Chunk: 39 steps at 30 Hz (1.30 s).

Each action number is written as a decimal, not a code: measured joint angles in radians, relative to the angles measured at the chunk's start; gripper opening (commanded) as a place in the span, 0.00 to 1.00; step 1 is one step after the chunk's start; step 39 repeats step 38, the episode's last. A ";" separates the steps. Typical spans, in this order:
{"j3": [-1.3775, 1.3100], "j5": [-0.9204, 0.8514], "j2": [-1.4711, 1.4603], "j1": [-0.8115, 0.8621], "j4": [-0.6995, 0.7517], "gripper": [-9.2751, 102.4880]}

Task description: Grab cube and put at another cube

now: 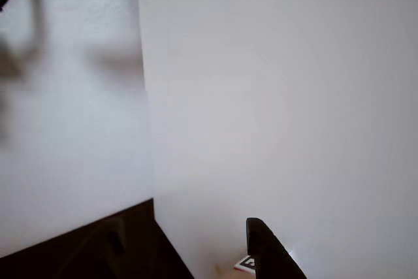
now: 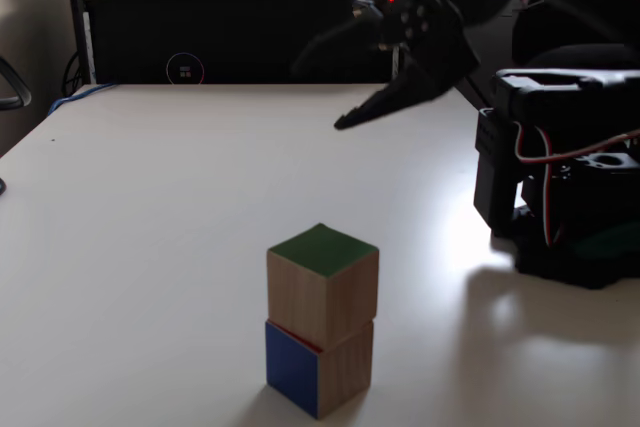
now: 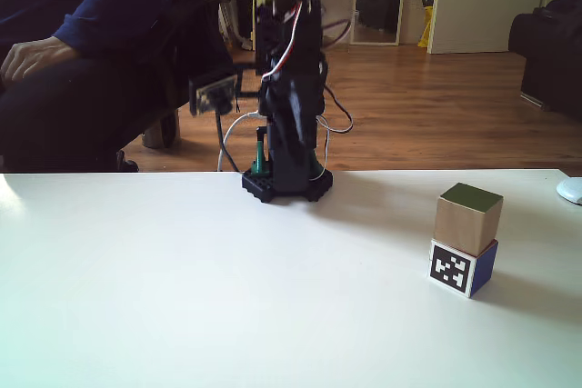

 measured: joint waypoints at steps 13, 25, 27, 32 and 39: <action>0.368 0.025 0.110 0.020 -0.155 0.08; 0.385 0.094 0.110 0.041 -0.061 0.08; 0.385 0.094 0.110 0.041 -0.048 0.08; 0.385 0.074 0.110 0.041 -0.023 0.08; 0.385 0.063 0.110 0.043 -0.009 0.08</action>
